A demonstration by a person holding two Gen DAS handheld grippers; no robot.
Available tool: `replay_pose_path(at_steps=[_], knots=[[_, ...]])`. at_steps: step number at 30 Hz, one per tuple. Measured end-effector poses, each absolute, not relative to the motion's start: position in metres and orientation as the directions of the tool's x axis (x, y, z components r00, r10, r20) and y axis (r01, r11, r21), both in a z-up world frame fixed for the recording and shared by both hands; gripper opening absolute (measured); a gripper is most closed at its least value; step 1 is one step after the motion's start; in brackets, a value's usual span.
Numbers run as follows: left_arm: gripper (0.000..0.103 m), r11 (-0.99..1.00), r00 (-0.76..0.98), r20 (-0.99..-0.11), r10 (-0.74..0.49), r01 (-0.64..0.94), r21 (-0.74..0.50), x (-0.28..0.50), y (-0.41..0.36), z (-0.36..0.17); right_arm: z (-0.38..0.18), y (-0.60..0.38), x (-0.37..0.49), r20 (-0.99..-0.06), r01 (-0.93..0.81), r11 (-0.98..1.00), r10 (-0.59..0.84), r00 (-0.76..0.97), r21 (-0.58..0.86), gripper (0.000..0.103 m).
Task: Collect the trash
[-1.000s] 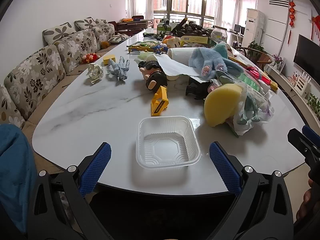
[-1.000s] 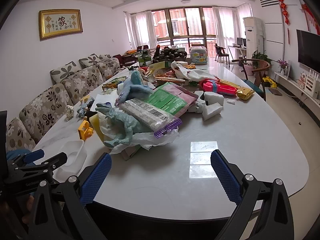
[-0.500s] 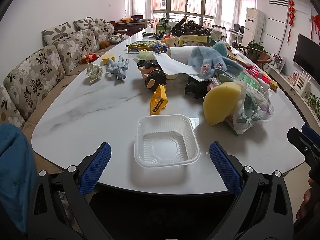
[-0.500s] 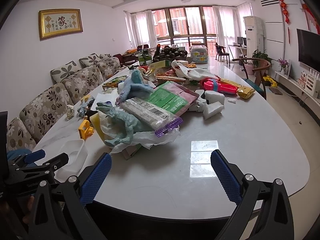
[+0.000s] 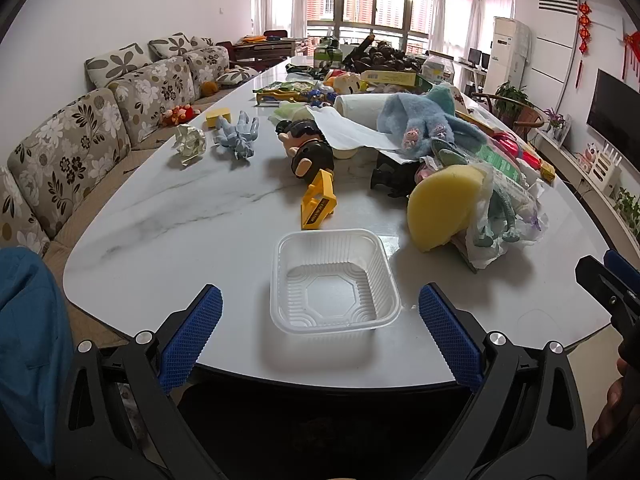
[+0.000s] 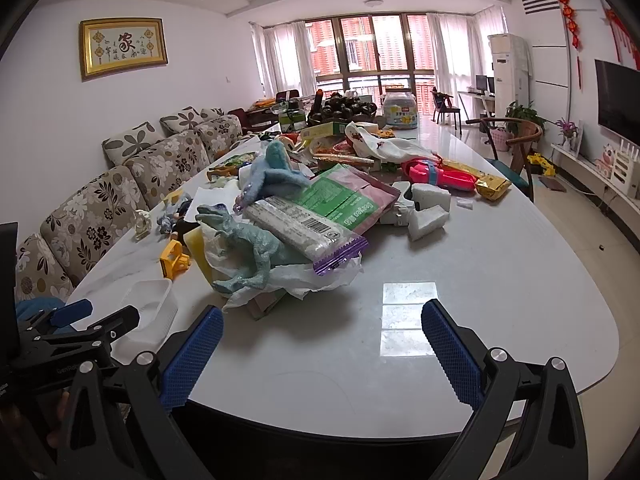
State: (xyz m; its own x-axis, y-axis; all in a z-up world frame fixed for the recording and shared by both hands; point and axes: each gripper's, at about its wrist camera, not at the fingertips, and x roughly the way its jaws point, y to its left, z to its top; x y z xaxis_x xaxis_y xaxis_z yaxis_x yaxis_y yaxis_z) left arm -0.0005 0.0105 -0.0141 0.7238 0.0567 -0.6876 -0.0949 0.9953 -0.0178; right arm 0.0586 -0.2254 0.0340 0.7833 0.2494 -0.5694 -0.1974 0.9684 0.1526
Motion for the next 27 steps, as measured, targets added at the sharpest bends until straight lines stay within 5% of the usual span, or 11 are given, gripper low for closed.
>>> replay_pose_path(at_steps=[27], knots=[[0.096, 0.995, 0.724, -0.688, 0.058, -0.095, -0.016, -0.0003, 0.0093, -0.0149, 0.034, -0.2236, 0.0575, -0.573, -0.201, 0.967, 0.255, 0.779, 0.157, 0.098]])
